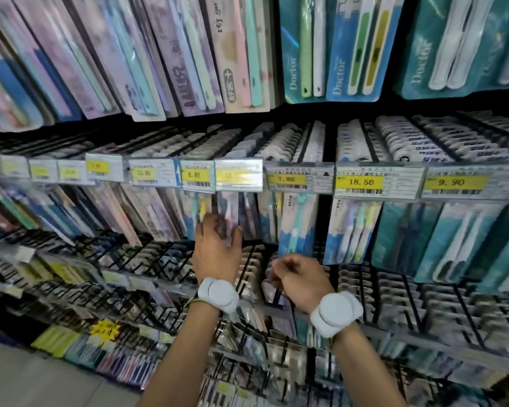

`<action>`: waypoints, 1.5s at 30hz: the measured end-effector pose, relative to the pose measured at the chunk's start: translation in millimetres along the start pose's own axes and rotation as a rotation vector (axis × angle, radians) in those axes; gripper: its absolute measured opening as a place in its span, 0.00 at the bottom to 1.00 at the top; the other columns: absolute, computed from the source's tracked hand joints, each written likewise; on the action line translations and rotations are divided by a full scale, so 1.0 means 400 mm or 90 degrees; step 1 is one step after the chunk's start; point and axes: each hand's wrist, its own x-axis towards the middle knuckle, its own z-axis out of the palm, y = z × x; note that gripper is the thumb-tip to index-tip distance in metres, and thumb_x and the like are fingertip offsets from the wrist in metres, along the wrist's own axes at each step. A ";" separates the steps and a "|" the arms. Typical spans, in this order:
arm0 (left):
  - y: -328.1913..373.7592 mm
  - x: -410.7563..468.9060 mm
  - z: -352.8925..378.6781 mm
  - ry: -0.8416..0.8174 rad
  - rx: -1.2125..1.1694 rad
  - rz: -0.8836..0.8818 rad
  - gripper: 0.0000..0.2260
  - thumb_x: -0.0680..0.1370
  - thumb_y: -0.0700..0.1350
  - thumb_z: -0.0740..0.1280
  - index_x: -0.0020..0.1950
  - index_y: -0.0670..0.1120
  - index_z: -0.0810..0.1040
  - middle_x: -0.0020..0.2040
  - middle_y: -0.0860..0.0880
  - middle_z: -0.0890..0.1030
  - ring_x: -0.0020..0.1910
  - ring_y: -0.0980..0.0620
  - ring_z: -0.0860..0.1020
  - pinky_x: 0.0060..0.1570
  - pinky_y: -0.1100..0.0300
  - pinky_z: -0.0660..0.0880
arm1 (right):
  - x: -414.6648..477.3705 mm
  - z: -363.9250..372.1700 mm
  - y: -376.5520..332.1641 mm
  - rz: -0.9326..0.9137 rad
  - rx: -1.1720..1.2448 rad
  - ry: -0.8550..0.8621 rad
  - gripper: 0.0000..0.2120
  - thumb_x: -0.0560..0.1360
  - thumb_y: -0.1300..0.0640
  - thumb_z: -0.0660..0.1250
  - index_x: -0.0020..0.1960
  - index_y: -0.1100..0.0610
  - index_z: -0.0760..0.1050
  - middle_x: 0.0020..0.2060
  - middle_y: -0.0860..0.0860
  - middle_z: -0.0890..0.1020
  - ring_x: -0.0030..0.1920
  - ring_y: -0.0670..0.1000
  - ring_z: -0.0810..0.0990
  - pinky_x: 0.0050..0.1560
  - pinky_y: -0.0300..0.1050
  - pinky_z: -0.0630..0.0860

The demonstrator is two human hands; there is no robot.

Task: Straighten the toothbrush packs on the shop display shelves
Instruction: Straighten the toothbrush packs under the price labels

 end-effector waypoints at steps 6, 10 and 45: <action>-0.030 -0.017 -0.031 -0.055 -0.015 0.082 0.18 0.79 0.58 0.67 0.63 0.51 0.73 0.60 0.49 0.77 0.50 0.46 0.81 0.43 0.48 0.81 | 0.020 0.041 0.017 0.002 0.020 0.075 0.09 0.71 0.44 0.69 0.40 0.49 0.83 0.39 0.48 0.88 0.45 0.54 0.86 0.54 0.58 0.82; -0.064 0.010 -0.074 -0.094 -0.081 0.123 0.12 0.81 0.55 0.64 0.54 0.48 0.78 0.43 0.50 0.82 0.40 0.48 0.82 0.38 0.53 0.79 | -0.016 0.052 -0.017 0.027 0.028 0.163 0.16 0.78 0.46 0.66 0.37 0.53 0.81 0.36 0.50 0.86 0.40 0.54 0.84 0.47 0.49 0.80; -0.137 0.042 -0.214 -0.219 -0.246 0.133 0.24 0.76 0.62 0.69 0.65 0.52 0.67 0.55 0.53 0.74 0.55 0.51 0.76 0.53 0.58 0.73 | -0.108 0.216 0.010 -0.089 0.030 0.200 0.10 0.75 0.64 0.70 0.52 0.51 0.78 0.44 0.49 0.85 0.48 0.51 0.84 0.53 0.47 0.80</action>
